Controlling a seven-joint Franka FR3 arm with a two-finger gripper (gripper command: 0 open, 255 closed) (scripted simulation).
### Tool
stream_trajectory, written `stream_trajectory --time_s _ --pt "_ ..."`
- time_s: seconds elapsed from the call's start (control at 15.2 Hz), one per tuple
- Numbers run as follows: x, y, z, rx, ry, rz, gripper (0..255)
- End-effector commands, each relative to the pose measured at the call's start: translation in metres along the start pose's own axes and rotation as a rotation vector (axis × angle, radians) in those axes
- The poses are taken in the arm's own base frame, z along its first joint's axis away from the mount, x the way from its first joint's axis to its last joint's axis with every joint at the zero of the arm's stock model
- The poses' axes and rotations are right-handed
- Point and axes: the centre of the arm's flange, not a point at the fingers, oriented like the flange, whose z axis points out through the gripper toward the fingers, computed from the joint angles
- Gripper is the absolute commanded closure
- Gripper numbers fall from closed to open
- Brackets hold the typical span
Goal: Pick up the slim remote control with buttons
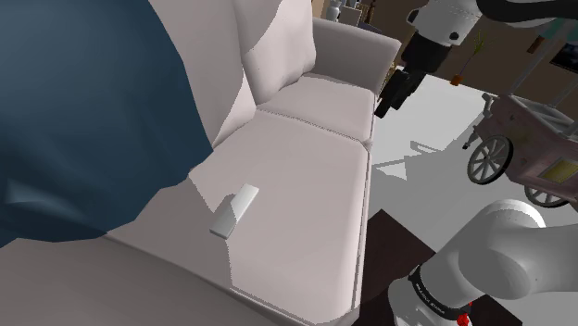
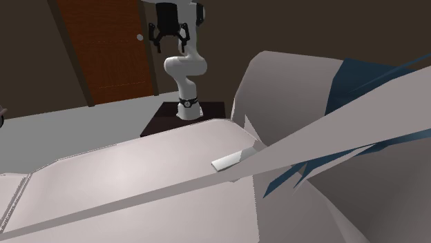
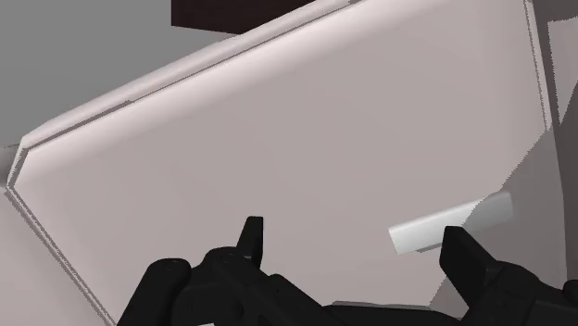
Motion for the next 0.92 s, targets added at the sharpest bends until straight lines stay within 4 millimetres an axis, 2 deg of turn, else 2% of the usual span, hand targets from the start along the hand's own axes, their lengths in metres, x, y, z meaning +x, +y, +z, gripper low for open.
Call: stream_trajectory --time_s 0.0,0.4,0.86 --pt "0.000 0.000 0.000 0.000 0.000 0.000 0" --pt "0.015 -0.053 0.058 -0.007 -0.015 0.158 0" --pt "0.042 -0.110 0.127 -0.014 -0.032 0.342 0"
